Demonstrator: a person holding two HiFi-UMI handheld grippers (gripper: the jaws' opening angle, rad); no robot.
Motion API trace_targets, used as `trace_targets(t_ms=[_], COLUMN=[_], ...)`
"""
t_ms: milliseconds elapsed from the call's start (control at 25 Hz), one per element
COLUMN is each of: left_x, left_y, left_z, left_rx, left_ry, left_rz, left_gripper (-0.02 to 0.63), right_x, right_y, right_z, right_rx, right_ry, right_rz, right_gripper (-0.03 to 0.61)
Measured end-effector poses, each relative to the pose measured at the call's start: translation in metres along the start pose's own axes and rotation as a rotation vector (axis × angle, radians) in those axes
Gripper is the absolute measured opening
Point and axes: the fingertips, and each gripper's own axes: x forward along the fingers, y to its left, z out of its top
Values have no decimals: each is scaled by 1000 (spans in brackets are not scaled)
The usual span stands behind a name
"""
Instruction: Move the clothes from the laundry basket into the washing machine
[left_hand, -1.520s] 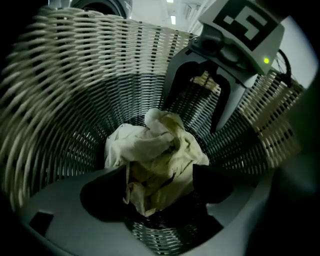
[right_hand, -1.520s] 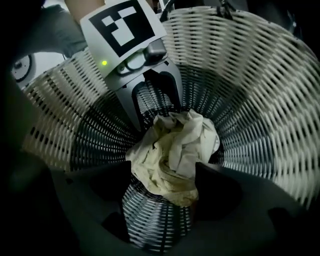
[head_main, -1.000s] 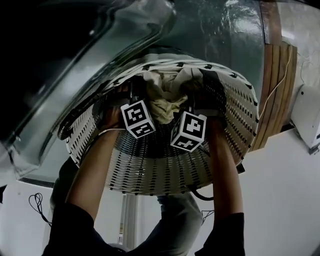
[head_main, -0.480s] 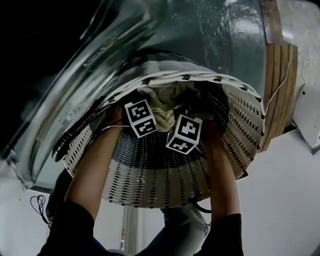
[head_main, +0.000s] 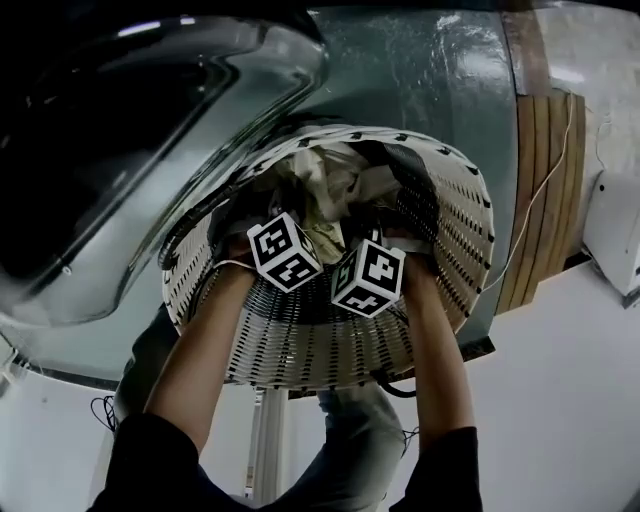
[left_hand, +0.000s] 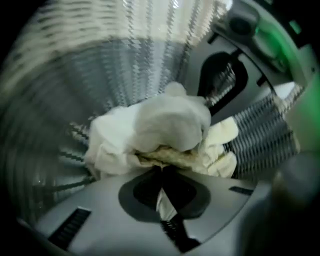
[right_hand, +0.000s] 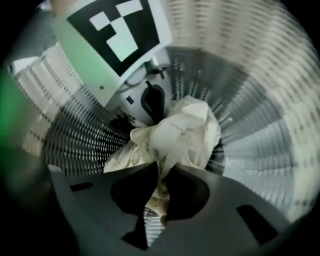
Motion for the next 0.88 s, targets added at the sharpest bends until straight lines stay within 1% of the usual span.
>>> trace_targets(t_ms=[120, 200, 440, 560, 680, 880], left_x=[-32, -54, -125, -166, -208, -279], left_y=[5, 5, 4, 2, 1, -2], left_z=[13, 20, 36, 45, 55, 75], left_rx=[-117, -180, -284, -304, -301, -307], left_ry=[-62, -97, -198, -258, -318, -395], left_rz=[34, 51, 100, 110, 111, 132], left_gripper=[17, 17, 17, 17, 17, 17], right_x=[-26, -48, -118, -156, -195, -268], right_y=[-8, -13, -17, -17, -18, -22], right_z=[10, 19, 42, 52, 62, 80], right_rx=[41, 84, 179, 211, 253, 323], right_ry=[-33, -63, -157, -204, -258, -337], right_rz=[-34, -53, -110, -134, -170, -249], right_gripper=[49, 49, 48, 48, 46, 46])
